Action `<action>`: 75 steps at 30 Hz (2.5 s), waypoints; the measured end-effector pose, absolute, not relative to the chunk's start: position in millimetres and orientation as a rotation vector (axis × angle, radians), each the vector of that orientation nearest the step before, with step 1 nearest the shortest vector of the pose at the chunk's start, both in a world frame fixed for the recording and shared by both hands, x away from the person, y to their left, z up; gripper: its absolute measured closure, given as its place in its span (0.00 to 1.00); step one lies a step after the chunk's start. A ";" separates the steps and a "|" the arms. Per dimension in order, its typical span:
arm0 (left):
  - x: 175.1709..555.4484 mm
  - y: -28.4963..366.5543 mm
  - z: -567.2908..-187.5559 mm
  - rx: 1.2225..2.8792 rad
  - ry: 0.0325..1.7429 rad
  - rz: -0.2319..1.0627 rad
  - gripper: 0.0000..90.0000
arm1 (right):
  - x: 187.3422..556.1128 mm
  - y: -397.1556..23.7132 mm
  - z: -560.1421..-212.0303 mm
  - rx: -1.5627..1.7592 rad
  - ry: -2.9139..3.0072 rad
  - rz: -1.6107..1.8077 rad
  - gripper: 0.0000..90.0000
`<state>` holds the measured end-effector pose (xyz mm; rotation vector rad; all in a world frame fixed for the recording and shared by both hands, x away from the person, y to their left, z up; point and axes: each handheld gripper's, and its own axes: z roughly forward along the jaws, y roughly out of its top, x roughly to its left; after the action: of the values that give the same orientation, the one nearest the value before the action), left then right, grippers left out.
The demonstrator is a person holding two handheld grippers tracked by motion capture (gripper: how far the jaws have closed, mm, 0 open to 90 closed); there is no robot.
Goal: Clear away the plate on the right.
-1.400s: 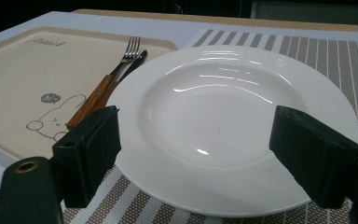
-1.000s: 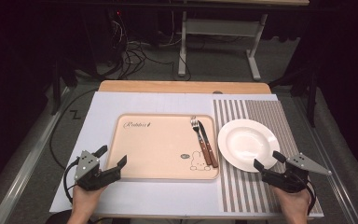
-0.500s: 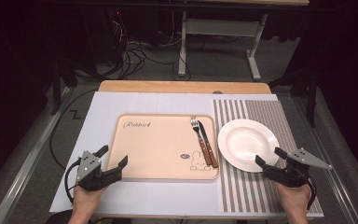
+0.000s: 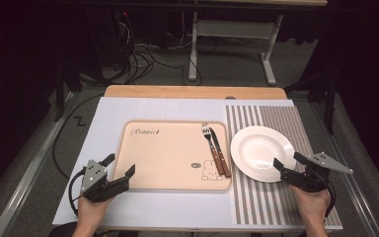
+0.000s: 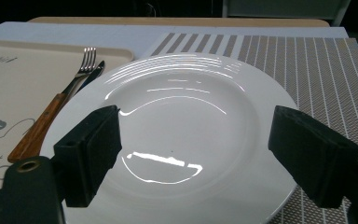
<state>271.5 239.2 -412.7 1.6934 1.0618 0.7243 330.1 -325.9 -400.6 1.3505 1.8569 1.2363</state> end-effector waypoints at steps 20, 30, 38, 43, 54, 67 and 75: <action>271.0 239.0 -412.4 1.684 1.061 0.747 0.25 | 352.8 -348.7 -404.7 1.527 1.807 1.203 0.26; 271.3 239.2 -412.6 1.685 1.063 0.748 0.24 | 365.0 -361.6 -412.1 1.663 1.801 1.255 0.31; 271.9 239.0 -412.9 1.691 1.068 0.747 0.24 | 374.2 -365.7 -418.1 1.729 1.827 1.241 0.36; 272.1 238.9 -413.0 1.691 1.071 0.749 0.24 | 379.4 -371.4 -424.1 1.807 1.828 1.293 0.38; 273.1 238.7 -413.6 1.695 1.072 0.759 0.24 | 386.0 -376.6 -431.1 1.883 1.842 1.367 0.49; 273.5 238.2 -414.1 1.704 1.071 0.757 0.24 | 395.3 -376.6 -440.2 2.001 1.891 1.425 0.63; 273.6 238.7 -413.9 1.698 1.074 0.766 0.24 | 399.1 -378.5 -442.3 2.062 1.884 1.445 0.73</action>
<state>273.6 238.7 -413.9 1.6983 1.0738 0.7657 399.1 -378.5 -442.3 2.0622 1.8842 1.4453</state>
